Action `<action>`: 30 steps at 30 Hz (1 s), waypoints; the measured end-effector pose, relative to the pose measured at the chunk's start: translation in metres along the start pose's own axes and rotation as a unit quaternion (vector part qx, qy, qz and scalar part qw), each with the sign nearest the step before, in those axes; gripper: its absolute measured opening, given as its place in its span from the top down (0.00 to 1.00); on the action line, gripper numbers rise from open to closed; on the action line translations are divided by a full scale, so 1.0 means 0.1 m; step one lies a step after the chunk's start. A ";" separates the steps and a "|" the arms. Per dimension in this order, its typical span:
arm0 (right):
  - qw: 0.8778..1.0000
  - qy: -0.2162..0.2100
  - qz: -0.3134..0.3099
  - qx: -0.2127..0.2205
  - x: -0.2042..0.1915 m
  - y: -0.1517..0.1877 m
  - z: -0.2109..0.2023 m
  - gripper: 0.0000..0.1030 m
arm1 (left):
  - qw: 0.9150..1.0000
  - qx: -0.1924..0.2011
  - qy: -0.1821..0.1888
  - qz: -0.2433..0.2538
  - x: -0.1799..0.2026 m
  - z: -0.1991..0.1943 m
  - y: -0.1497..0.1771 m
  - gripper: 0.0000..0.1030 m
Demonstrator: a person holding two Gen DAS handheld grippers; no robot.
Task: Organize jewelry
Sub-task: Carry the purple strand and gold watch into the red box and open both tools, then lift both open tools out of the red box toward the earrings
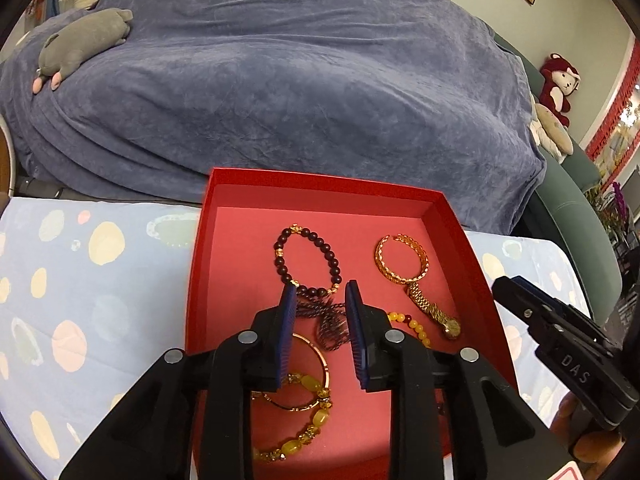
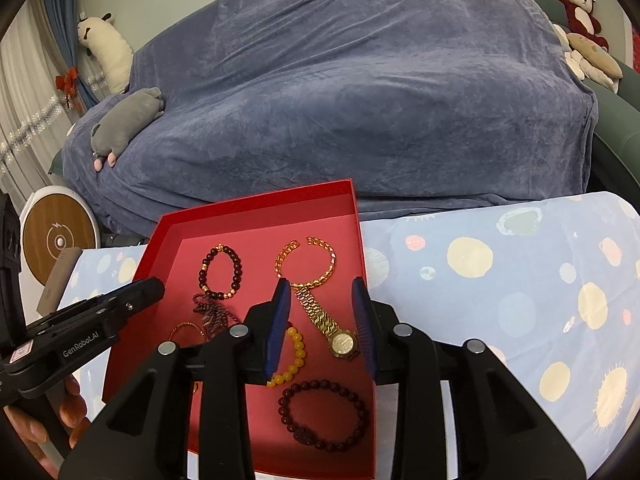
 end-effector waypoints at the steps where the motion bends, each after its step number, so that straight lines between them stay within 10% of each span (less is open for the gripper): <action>1: 1.000 -0.003 0.000 0.001 0.00 0.01 -0.02 0.70 | 1.000 0.002 -0.008 0.003 0.00 -0.01 0.02 0.77; 30: 1.000 -0.004 -0.029 -0.004 -0.22 0.95 -1.21 0.67 | 0.999 0.006 -0.033 0.026 -0.09 -1.12 1.06 0.72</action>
Point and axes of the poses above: each gripper's, at about its wrist camera, not at the fingertips, and z roughly the way its jaws point, x to its right, y to its underside, the point moved 9 cm from there along z, roughly the way its jaws point, and after that the axes turned 2 degrees about x, right-handed, at the moved point
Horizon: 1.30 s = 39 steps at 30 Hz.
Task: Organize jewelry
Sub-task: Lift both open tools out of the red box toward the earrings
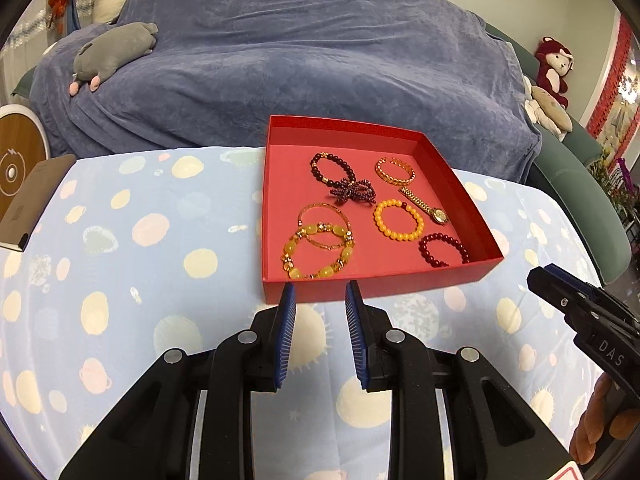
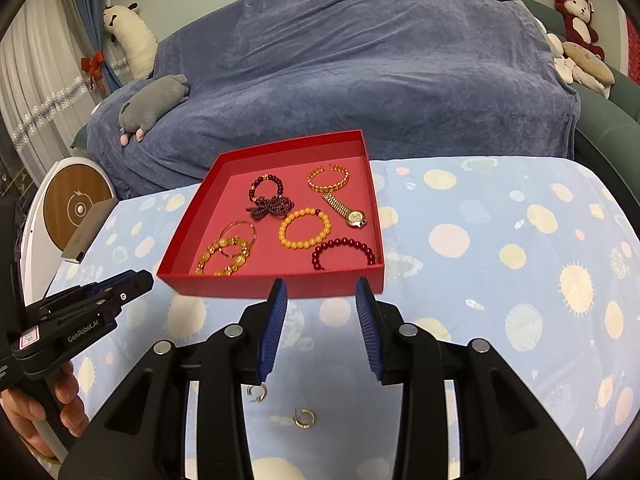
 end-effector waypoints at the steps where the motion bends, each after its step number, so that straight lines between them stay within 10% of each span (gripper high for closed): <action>1: 1.000 -0.001 -0.004 -0.002 -0.01 0.07 -0.04 0.67 | 1.000 0.000 -0.003 0.002 0.01 -0.04 0.07 0.69; 18: 0.995 -0.016 -0.033 -0.090 -0.16 1.10 0.11 0.67 | 0.999 -0.031 -0.012 0.026 0.15 -0.08 0.73 0.60; 39: 0.994 0.004 -0.060 -0.090 -0.18 1.11 0.32 0.80 | 0.998 -0.058 -0.004 0.027 0.19 0.06 0.90 0.56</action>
Point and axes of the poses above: each gripper's, at about its wrist camera, not at the fingertips, and z roughly the way its jaws point, x to its right, y to its underside, the point moved 9 cm from there along z, roughly the way its jaws point, and after that the axes turned 2 degrees about x, right-handed, at the moved point
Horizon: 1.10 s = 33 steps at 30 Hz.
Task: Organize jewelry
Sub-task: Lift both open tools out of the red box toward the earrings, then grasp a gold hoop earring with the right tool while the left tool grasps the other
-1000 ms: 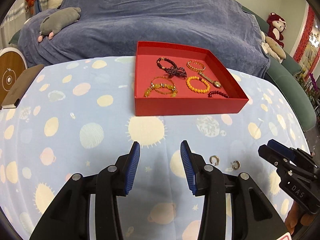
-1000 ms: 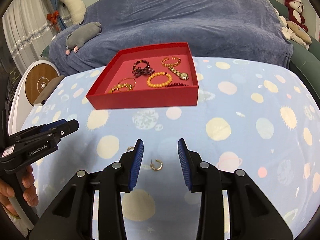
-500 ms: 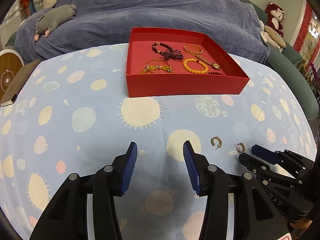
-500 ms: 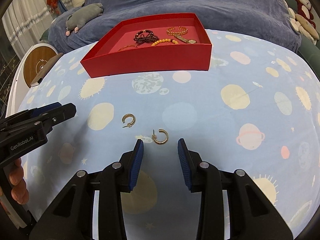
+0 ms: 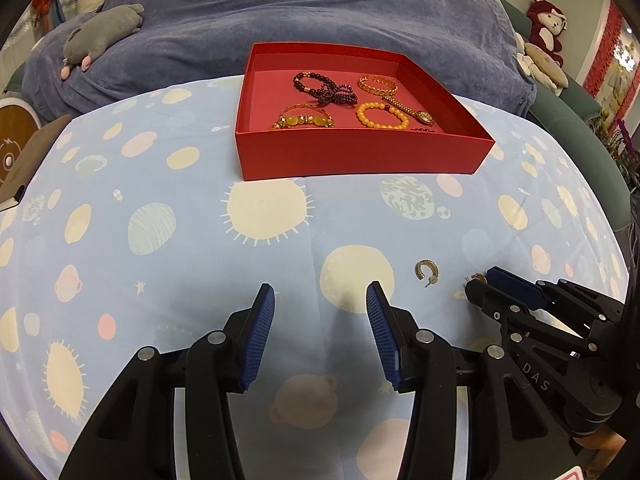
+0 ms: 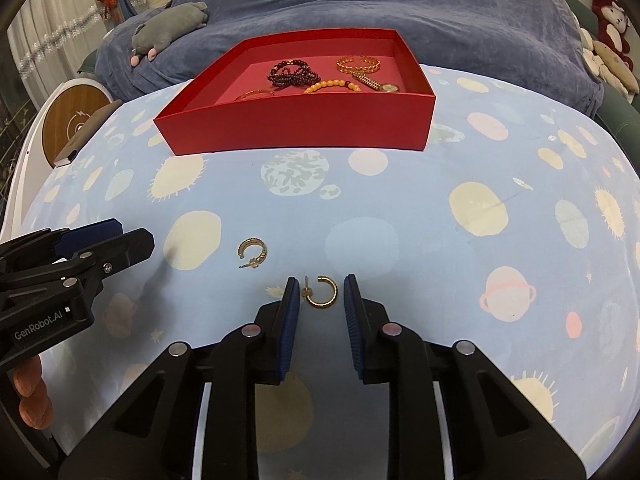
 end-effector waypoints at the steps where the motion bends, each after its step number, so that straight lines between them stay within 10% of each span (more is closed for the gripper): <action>1: 1.000 0.002 -0.002 0.000 0.00 0.00 0.00 0.82 | 1.000 0.000 -0.001 0.000 0.00 0.00 0.00 0.56; 33: 0.998 0.017 0.055 0.007 0.44 -0.04 -0.20 0.83 | 0.997 0.016 0.010 0.072 0.71 0.41 -0.06 0.56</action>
Point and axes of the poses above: each gripper's, at about its wrist camera, not at the fingertips, and z roughly the way its jaws point, x to its right, y to its underside, the point moved 9 cm from there along z, roughly the way its jaws point, and after that the axes turned 2 degrees about x, right-handed, at the moved point
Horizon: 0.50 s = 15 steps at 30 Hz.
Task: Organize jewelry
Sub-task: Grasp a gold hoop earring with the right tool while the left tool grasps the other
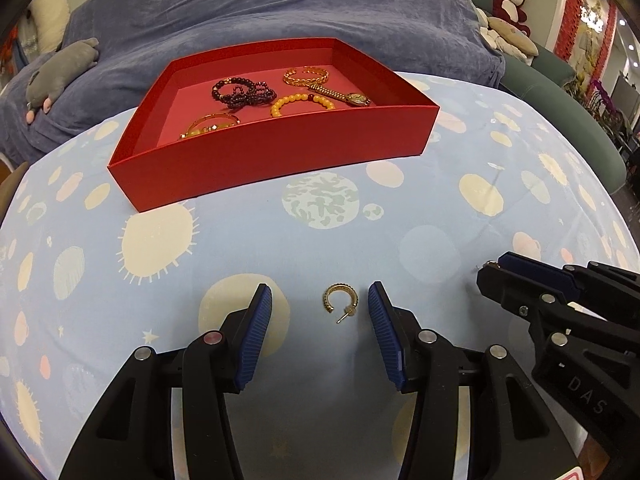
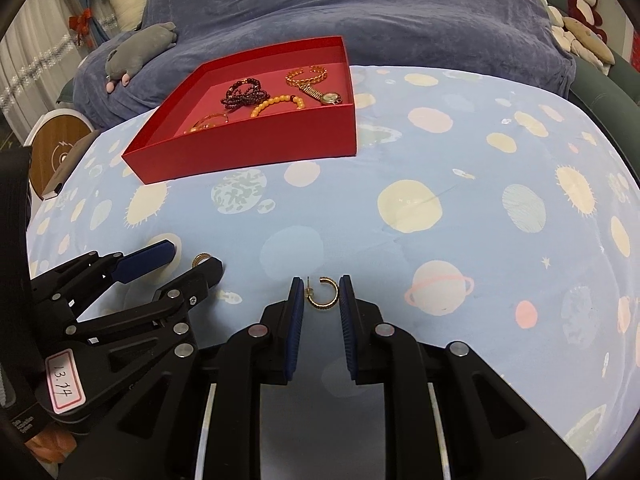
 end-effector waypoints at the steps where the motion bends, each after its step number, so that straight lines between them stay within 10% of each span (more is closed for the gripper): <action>1: 1.000 0.000 0.002 0.000 0.01 0.00 0.00 0.83 | 1.000 0.003 -0.004 0.003 0.00 0.00 0.00 0.58; 9: 1.000 0.001 0.009 -0.003 0.02 0.00 0.01 0.83 | 1.000 0.013 -0.021 0.009 -0.06 0.00 -0.01 0.86; 15: 1.000 -0.001 0.010 -0.002 0.00 -0.02 0.01 0.83 | 1.000 0.012 -0.018 0.004 -0.07 -0.01 0.00 0.86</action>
Point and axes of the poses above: each gripper's, at about its wrist camera, not at the fingertips, and z roughly the way its jaws point, x to its right, y to its underside, the point moved 9 cm from there along z, roughly the way its jaws point, and after that the axes turned 2 degrees about x, right-handed, at the moved point
